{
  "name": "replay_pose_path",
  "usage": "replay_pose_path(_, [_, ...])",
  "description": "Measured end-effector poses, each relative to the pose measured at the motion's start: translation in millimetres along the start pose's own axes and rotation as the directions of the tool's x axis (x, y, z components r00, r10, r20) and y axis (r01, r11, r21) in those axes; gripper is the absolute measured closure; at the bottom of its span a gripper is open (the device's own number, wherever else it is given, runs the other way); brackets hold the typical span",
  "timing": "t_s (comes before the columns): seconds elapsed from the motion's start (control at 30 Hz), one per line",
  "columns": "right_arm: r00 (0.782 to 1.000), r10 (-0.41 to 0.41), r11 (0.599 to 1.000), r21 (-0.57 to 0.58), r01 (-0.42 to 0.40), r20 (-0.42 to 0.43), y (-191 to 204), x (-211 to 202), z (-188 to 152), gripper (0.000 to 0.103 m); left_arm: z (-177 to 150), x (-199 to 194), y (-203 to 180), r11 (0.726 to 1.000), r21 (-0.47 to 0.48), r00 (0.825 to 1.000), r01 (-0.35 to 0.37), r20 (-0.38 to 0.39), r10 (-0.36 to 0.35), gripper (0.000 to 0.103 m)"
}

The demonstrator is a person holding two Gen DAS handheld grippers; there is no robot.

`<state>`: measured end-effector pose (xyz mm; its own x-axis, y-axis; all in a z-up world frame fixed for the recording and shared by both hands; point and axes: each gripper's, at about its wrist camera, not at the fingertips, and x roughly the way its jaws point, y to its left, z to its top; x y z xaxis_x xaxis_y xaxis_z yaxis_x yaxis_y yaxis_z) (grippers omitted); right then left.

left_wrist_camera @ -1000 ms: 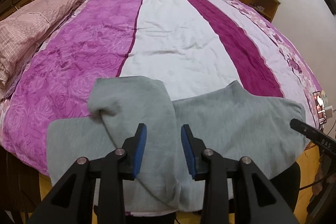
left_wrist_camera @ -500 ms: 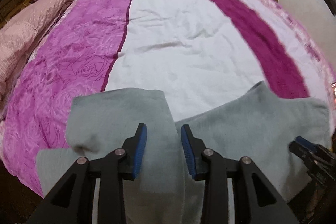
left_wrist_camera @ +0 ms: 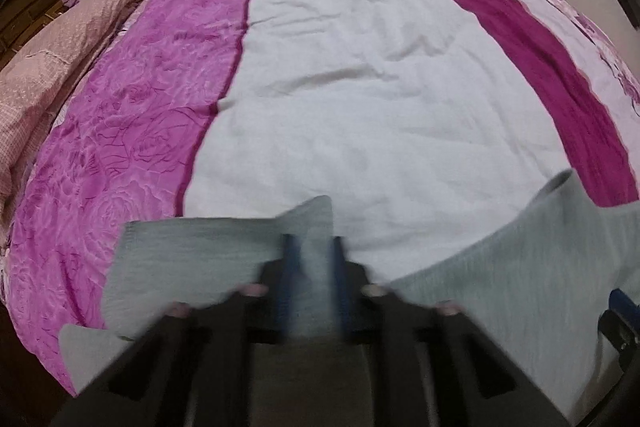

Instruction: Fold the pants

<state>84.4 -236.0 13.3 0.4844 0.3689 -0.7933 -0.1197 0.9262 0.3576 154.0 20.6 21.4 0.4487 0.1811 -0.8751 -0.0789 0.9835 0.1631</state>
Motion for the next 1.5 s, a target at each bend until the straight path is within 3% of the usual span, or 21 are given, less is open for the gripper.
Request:
replay_pose_path(0.27, [1.000, -0.023, 1.000, -0.018, 0.023, -0.013, 5, -1, 0, 0.070, -14, -59, 48, 0.983, -0.117, 0.983, 0.140, 0.134, -0.124, 0.099])
replay_pose_path(0.43, [1.000, -0.013, 1.000, -0.003, 0.013, -0.028, 5, -4, -1, 0.070, -38, -108, 92, 0.971, -0.189, 0.966, 0.145, 0.238, -0.098, 0.098])
replay_pose_path(0.57, [0.999, 0.002, 1.000, 0.019, -0.002, -0.040, 4, -9, -5, 0.070, -75, -131, 135, 0.944, -0.289, 0.957, 0.161, 0.279, -0.077, 0.099])
replay_pose_path(0.73, [0.999, -0.003, 1.000, 0.007, 0.003, -0.049, 9, -15, -13, 0.070, -125, -135, 176, 0.903, -0.400, 0.961, 0.159, 0.273, -0.048, 0.099])
replay_pose_path(1.03, [0.997, -0.034, 0.999, -0.026, 0.032, -0.068, 20, -22, -27, 0.070, -191, -84, 204, 0.837, -0.527, 0.987, 0.146, 0.129, -0.090, 0.097])
replay_pose_path(1.2, [0.996, -0.052, 0.998, -0.040, 0.049, -0.078, 21, -23, -33, 0.070, -207, -77, 211, 0.836, -0.536, 0.993, 0.115, 0.097, -0.074, 0.089])
replay_pose_path(1.4, [0.994, -0.075, 0.996, -0.057, 0.070, -0.085, 23, -21, -36, 0.070, -217, -87, 223, 0.848, -0.529, 0.998, 0.027, 0.067, 0.010, 0.088])
replay_pose_path(1.5, [0.993, -0.080, 0.995, -0.065, 0.075, -0.089, 24, -21, -35, 0.070, -214, -99, 231, 0.852, -0.522, 0.995, 0.026, 0.096, 0.028, 0.089])
